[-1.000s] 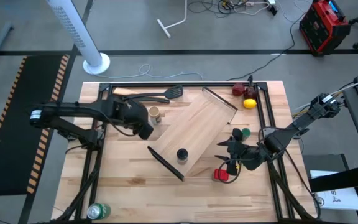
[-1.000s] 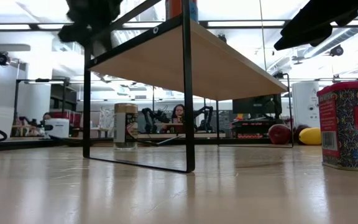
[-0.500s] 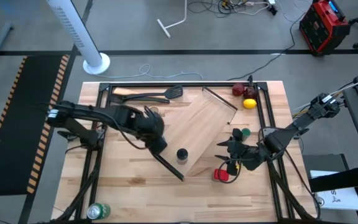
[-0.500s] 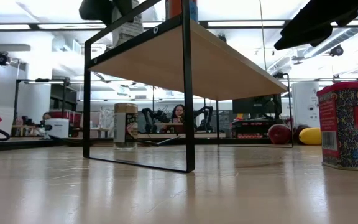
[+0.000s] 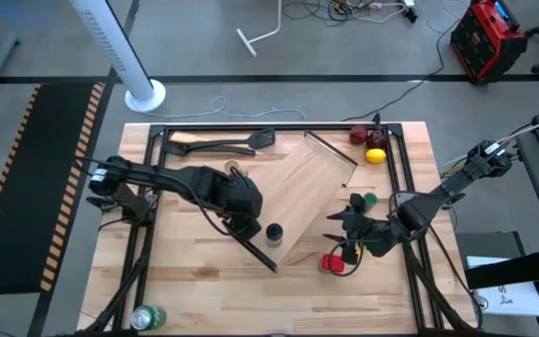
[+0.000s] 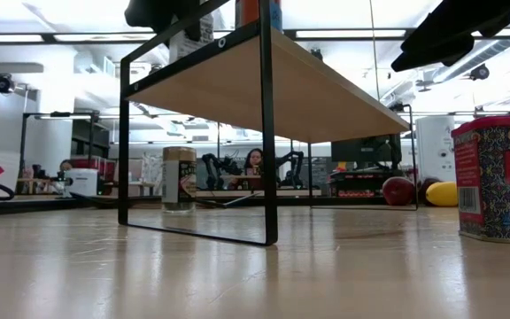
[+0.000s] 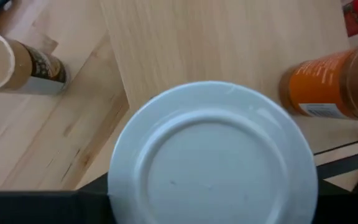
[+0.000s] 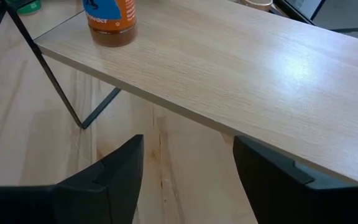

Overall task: Shelf spices
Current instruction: Put the white seasoning bottle on the shelf

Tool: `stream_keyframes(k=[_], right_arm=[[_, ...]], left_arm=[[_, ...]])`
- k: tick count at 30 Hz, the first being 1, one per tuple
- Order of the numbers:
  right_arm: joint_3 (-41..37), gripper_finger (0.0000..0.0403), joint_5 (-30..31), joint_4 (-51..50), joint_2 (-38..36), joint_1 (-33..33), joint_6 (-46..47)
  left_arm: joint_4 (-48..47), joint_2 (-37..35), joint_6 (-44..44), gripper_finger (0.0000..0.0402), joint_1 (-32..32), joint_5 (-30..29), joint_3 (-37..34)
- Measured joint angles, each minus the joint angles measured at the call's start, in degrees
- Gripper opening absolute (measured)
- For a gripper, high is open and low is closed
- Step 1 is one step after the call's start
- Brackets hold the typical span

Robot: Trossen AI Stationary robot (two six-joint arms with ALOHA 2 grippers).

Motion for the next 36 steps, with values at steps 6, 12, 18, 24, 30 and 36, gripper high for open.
stream_keyframes(k=[6,12,18,24,30,36], right_arm=[[0.0,0.0214,-0.02,-0.1,0.0,0.0,-0.02],[0.0,0.0218,-0.11,-0.1,0.0,0.09,0.02],[0.0,0.0227,-0.11,-0.1,0.0,0.1,0.0],[0.0,0.0219,-0.11,-0.1,0.0,0.09,0.0],[0.0,0.0213,-0.11,-0.08,0.0,0.09,0.02],[0.0,0.0224,-0.07,-0.08,0.0,0.09,0.0]], left_arm=[[1.37,0.69,-0.03,0.0195,-0.57,-1.16,-0.14],[1.83,0.71,0.03,0.0191,-0.8,-2.86,-0.19],[2.76,0.71,0.21,0.0205,-1.41,-2.68,-0.43],[2.78,0.71,0.44,0.0202,-1.92,-2.6,-0.46],[3.08,0.67,1.55,0.0219,-2.03,-2.58,-0.46],[3.03,0.64,2.16,0.0211,-2.1,-2.92,-0.46]])
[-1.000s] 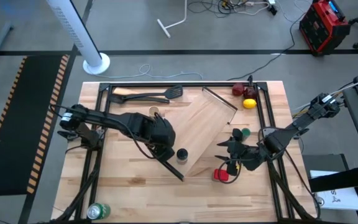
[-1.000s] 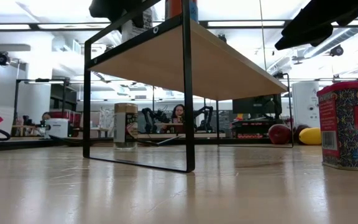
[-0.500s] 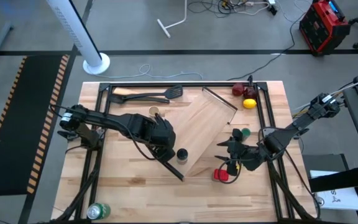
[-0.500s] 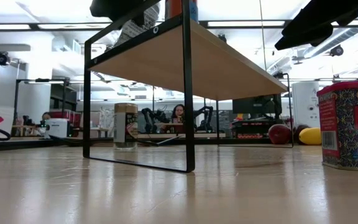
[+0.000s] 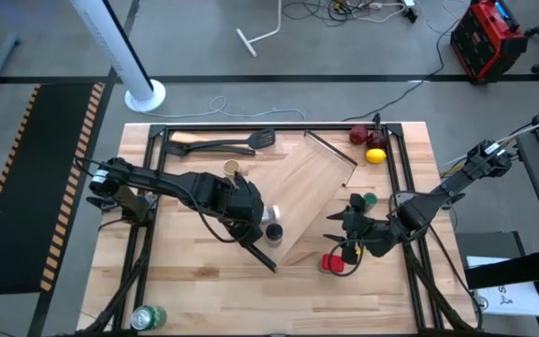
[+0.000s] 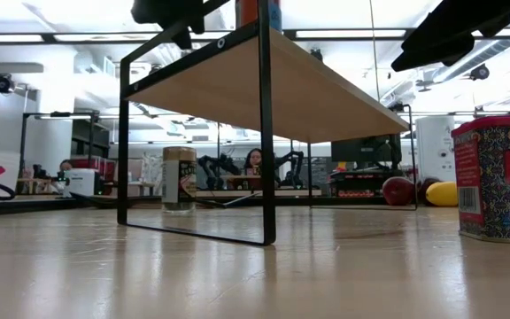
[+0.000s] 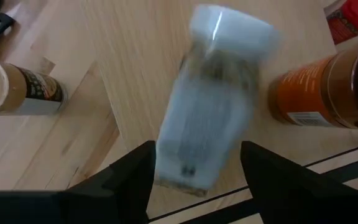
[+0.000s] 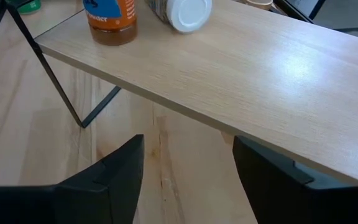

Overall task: Shelf spices
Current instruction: Put the white seasoning bottle on the shelf

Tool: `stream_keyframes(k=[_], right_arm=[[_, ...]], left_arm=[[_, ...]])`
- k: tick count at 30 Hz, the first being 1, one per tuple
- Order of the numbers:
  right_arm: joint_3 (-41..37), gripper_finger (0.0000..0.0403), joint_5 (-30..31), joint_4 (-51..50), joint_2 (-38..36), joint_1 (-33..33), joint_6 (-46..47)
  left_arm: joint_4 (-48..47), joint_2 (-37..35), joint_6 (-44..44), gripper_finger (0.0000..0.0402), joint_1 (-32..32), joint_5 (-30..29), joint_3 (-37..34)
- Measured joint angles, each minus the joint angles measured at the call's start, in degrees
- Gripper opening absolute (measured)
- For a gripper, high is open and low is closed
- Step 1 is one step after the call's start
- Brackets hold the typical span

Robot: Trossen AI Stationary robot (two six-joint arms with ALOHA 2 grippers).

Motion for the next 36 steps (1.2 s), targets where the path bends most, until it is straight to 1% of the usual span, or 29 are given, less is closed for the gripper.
stream_keyframes(k=[4,7,11,15,19,22,25,28,32,36], right_arm=[[0.0,0.0228,0.02,0.02,0.0,0.0,0.04],[0.0,0.0227,0.02,0.02,0.0,0.0,0.08],[0.0,0.0219,0.02,0.11,0.0,0.02,0.04],[0.0,0.0213,0.02,0.17,0.0,0.01,0.1],[0.0,0.0214,0.02,0.17,0.0,0.0,0.09],[0.0,0.022,0.02,0.16,0.0,0.02,0.02],[0.0,0.0225,0.02,0.15,0.0,0.02,0.0],[0.0,0.0228,0.02,0.15,0.0,0.0,0.04],[0.0,0.0226,0.02,0.17,0.0,0.01,0.01],[0.0,0.0219,0.02,0.2,0.0,0.0,0.04]], left_arm=[[0.03,0.0,1.29,0.0174,0.0,-0.07,0.0],[0.13,-0.05,3.26,0.0153,0.0,0.01,0.0],[0.15,-0.33,12.49,0.015,-0.04,0.96,0.13],[0.2,-0.33,20.24,0.0175,-0.17,1.41,0.13],[0.47,-0.31,24.7,0.0221,-0.16,1.39,0.13],[1.09,-0.31,25.58,0.026,-0.15,1.09,0.13],[1.93,-0.05,25.57,0.0297,-0.09,-1.26,0.11],[2.4,0.67,25.51,0.0323,0.24,-1.59,0.11],[2.45,2.49,25.31,0.0337,0.5,-1.58,0.09],[1.84,4.14,25.49,0.0332,0.81,-1.58,-0.02]])
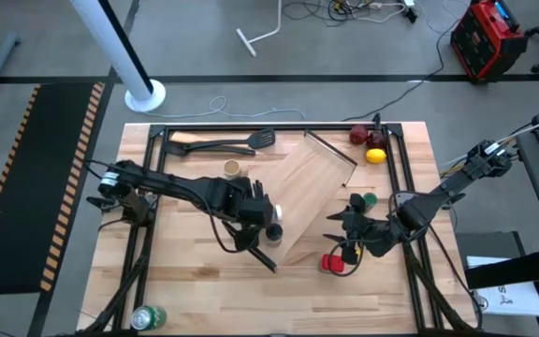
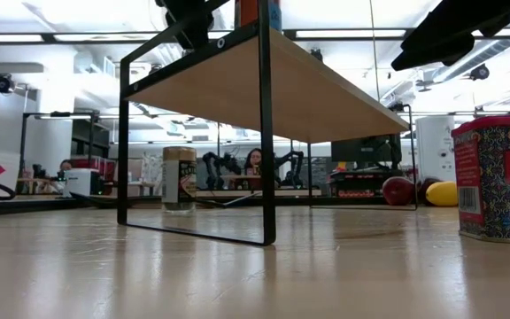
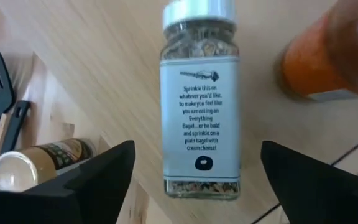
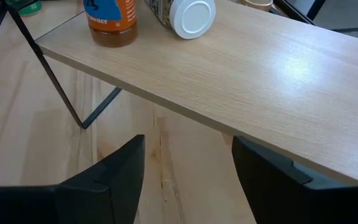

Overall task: Shelf spices
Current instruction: Put the white seasoning bottle on the shelf

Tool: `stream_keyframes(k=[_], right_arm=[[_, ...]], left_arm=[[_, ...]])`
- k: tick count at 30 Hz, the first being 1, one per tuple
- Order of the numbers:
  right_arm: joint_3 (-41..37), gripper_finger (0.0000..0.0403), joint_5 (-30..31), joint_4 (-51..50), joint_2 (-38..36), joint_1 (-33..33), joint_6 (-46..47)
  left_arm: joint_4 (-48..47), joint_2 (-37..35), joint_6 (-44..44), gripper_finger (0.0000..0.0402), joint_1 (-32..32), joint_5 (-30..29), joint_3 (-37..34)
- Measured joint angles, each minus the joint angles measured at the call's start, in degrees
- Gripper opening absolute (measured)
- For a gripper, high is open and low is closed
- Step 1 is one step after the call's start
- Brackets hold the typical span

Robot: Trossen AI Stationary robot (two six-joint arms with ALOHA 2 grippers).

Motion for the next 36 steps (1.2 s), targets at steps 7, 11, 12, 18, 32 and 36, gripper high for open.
stream_keyframes(k=[7,11,12,18,32,36], right_arm=[[0.0,0.0214,-0.38,0.0,0.0,0.02,0.02],[0.02,0.0221,-3.12,1.14,-0.01,0.38,-1.52],[0.17,0.0223,-3.82,1.3,-0.16,0.61,-2.19],[2.68,0.0233,-5.94,1.55,-1.47,2.04,-5.87],[9.55,0.0247,-18.23,5.29,-1.16,-11.23,-26.73],[9.21,0.0246,-25.02,7.46,-1.14,-17.24,-29.15]], left_arm=[[-0.14,0.12,-0.81,0.0298,0.58,-0.02,0.0],[-0.02,0.12,-1.49,0.0273,0.73,-0.05,0.0],[0.07,0.12,-1.49,0.0267,0.72,-0.04,0.0],[0.15,0.12,-1.51,0.0235,0.72,0.33,0.0],[0.01,0.07,-1.73,0.0299,0.78,3.07,0.0],[-0.22,0.36,-1.64,0.0326,0.78,3.08,0.0]])
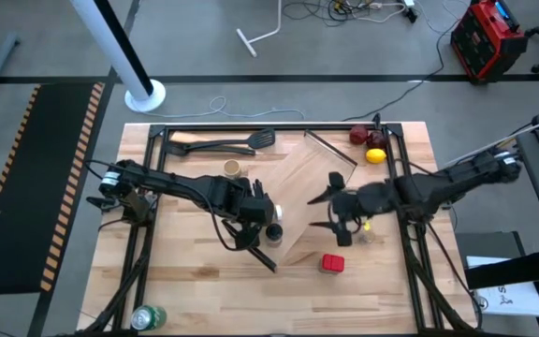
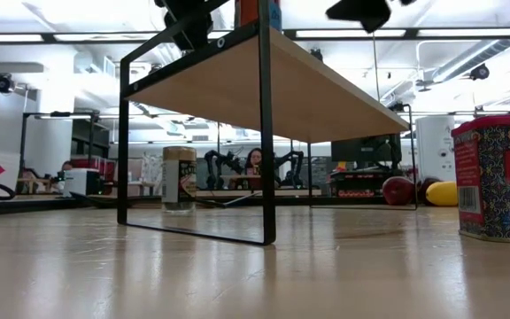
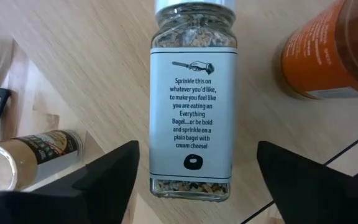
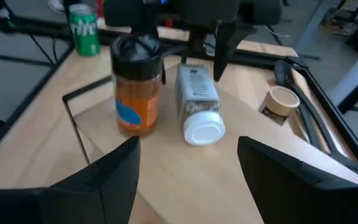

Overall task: Shelf spices
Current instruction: Put the white seasoning bottle on the shelf

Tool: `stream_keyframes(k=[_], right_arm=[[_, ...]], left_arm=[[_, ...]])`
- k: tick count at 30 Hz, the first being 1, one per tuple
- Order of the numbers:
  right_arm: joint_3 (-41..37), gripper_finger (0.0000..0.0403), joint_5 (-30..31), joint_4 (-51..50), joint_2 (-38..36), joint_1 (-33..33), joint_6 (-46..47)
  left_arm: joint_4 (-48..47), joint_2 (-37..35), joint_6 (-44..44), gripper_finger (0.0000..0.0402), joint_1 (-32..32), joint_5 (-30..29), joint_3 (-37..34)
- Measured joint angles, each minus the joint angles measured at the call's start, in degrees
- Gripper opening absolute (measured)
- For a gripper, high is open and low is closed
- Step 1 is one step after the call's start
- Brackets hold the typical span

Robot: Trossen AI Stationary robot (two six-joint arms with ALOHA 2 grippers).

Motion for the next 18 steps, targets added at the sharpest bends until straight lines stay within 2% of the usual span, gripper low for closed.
stream_keyframes(k=[3,7,18], right_arm=[[-0.85,0.0241,-5.0,2.17,0.69,-3.43,-0.48],[-1.15,0.0236,-8.8,4.14,3.41,-6.25,-1.87],[-1.14,0.0249,-10.66,8.89,8.72,-7.54,-3.87]], left_arm=[[0.0,0.0,0.12,0.0333,0.06,-0.02,0.0],[0.11,0.0,0.11,0.0328,0.39,-0.44,-0.05],[1.74,0.04,-0.19,0.0282,0.57,-0.05,-3.68]])
